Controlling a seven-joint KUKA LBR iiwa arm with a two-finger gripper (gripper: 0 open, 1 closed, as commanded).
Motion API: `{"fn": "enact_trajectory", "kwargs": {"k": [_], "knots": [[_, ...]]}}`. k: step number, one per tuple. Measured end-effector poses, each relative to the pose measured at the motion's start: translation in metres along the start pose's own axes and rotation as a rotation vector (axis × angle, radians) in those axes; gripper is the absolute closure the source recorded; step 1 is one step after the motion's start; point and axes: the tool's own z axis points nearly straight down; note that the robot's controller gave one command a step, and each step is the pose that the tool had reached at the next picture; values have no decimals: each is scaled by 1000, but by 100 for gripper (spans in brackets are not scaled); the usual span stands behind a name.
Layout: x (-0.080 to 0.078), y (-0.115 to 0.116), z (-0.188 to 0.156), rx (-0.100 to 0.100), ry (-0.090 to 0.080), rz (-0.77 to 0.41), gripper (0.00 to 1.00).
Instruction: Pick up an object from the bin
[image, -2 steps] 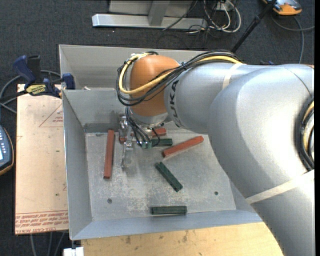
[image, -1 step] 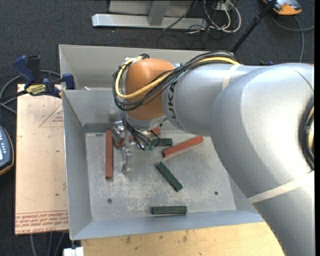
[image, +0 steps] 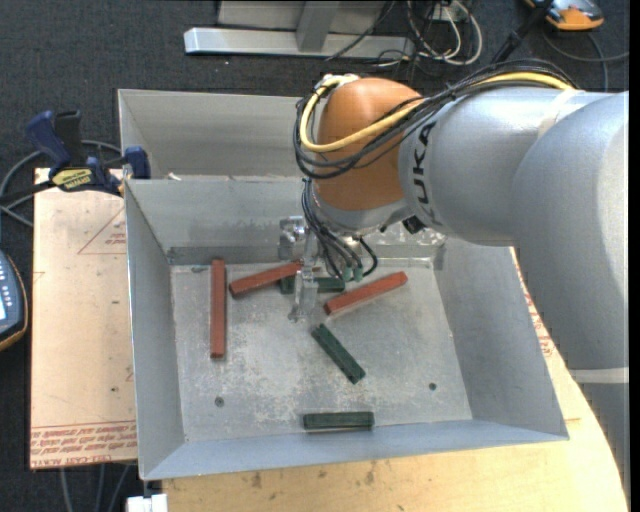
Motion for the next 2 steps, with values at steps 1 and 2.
{"fn": "enact_trajectory", "kwargs": {"k": [1, 2], "knots": [[-23, -86, 64, 3, 9, -47, 0], [-12, -111, 82, -1, 7, -284, 0]]}}
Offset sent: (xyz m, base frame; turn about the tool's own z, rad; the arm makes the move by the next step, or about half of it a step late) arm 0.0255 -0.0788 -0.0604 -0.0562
